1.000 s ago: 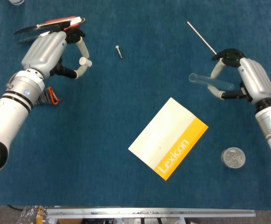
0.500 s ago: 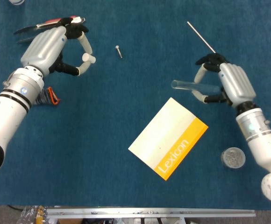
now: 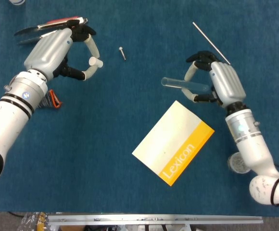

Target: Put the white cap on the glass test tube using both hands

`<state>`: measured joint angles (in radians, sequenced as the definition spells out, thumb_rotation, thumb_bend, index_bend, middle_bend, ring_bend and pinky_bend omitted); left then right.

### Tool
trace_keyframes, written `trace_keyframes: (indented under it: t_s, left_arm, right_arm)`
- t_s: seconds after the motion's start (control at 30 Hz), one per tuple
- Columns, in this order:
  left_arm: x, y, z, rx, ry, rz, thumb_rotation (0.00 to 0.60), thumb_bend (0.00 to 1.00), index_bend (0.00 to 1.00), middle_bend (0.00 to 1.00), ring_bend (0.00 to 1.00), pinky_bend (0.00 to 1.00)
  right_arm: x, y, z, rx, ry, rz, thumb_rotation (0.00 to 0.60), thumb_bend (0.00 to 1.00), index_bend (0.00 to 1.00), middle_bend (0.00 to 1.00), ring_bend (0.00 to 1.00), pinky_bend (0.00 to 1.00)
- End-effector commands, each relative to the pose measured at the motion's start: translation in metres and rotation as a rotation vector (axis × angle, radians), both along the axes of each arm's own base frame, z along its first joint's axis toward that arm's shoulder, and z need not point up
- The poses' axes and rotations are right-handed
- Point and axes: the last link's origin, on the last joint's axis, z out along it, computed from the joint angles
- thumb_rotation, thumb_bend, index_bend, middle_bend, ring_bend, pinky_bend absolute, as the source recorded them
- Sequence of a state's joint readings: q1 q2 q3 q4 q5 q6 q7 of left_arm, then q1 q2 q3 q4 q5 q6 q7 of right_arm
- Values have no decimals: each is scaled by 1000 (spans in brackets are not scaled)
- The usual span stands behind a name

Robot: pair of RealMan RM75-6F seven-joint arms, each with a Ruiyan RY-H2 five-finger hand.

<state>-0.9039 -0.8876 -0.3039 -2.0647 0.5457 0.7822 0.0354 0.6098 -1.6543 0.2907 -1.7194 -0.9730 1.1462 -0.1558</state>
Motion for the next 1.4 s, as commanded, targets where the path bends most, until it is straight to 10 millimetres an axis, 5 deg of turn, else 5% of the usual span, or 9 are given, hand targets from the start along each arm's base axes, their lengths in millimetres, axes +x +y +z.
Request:
trace_keyframes:
  t_s: [0.03, 1.4]
  left_arm:
    - [2, -1, 0, -4, -1, 3, 600, 326, 526, 190, 0, 83]
    - [29, -10, -28, -5, -70, 27, 600, 326, 518, 189, 0, 83]
  right_arm:
    - [7, -3, -2, 2, -17, -7, 600, 380, 746, 320, 152, 259]
    - [59, -24, -45, 84, -134, -81, 600, 374, 746, 320, 151, 259]
